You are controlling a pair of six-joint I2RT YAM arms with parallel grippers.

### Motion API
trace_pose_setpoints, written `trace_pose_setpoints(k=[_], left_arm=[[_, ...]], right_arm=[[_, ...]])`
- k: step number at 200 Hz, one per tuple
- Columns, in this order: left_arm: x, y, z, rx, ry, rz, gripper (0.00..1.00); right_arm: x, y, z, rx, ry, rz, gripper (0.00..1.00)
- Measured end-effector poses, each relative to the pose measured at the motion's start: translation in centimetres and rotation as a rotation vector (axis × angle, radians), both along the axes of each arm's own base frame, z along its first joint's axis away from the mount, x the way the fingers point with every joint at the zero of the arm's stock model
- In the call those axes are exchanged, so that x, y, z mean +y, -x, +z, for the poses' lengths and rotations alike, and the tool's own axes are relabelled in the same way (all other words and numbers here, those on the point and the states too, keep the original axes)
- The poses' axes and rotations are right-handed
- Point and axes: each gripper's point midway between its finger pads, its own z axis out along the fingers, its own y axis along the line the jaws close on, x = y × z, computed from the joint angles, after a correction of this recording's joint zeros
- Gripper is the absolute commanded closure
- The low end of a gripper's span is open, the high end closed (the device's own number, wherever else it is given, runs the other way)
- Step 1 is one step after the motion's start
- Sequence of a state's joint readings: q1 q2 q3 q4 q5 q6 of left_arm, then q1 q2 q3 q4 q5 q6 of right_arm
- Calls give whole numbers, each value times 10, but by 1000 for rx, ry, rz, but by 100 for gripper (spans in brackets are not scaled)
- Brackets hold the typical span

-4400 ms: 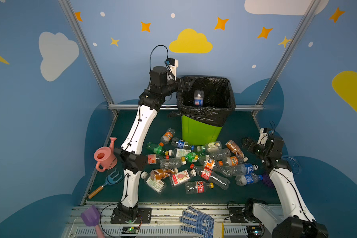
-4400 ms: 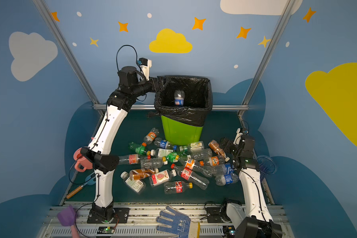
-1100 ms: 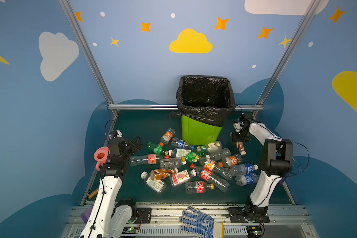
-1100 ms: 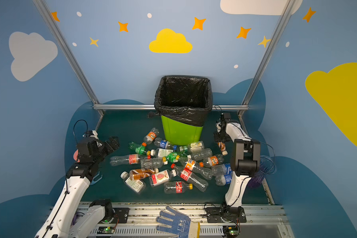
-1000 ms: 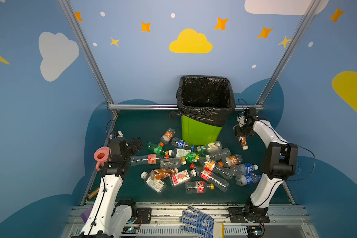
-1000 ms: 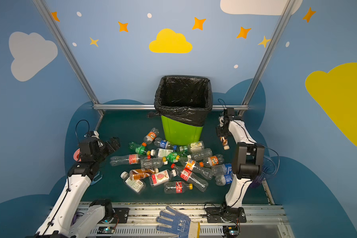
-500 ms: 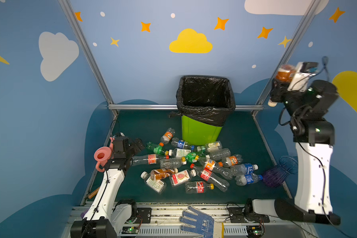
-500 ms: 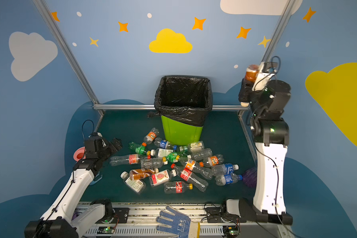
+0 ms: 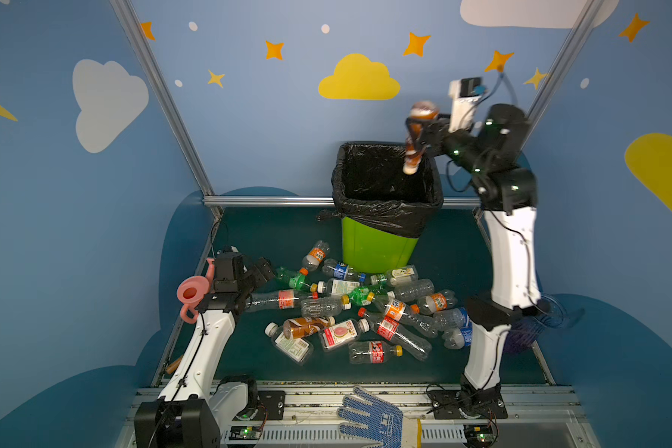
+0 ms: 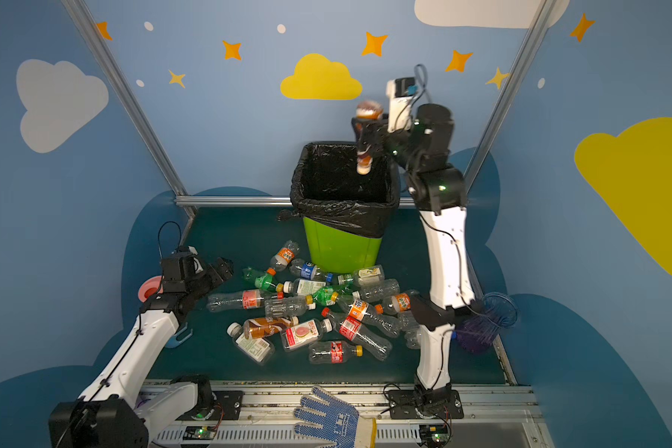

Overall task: Throw the plastic bottles in the bin
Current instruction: 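Lift the brown-label bottle with the right gripper over the bin and release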

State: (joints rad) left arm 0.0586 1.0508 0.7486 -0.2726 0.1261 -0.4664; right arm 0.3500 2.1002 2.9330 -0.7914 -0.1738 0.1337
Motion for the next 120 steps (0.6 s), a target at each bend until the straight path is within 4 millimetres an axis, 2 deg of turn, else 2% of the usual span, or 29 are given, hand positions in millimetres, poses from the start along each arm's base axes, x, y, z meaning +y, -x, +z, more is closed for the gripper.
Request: trace_pose_setpoints(k=[10,18,25,37,42,49,61,72,86,96,103,112,120], left_arm=[[0,-1,6,-12,-7,-5,0],[0,-2,11,-24,-15,-11,0],[0,-3,15,-34,-22,-16,0],[-1,-4,20,-46,-31,-24,0],[-1,-4,22,-50,-35,-28,0],[-2,-5,24,-54,-41,-35,0],[-5,-6,26,-59,-54,-52,0],[-10,-6,27,-58,-67,-76,0],[-18,-7,27,-50,-86,-110,0],[-24,-9,28,-48,-100,-137,0],[-29,-11,28,-46,-112,-159,0],[-37,-13,28,-36,-130,-192,0],[-43,-15,27,-25,-148,-220,0]], right_arm=[[3,-19,-42,111,48,-17,5],[0,-27,-64,167,71,-32,3],[-5,-25,-73,193,80,-48,2],[-22,1,-72,203,82,-74,2],[-32,16,-64,189,74,-87,2],[-44,40,-40,138,55,-103,2],[-67,89,23,-25,-4,-130,2],[-89,146,81,-203,-67,-151,2],[-114,203,120,-351,-120,-178,2],[-132,236,136,-431,-151,-208,2],[-142,246,137,-454,-165,-232,2],[-150,246,130,-453,-168,-262,2],[-155,234,116,-420,-167,-285,2]])
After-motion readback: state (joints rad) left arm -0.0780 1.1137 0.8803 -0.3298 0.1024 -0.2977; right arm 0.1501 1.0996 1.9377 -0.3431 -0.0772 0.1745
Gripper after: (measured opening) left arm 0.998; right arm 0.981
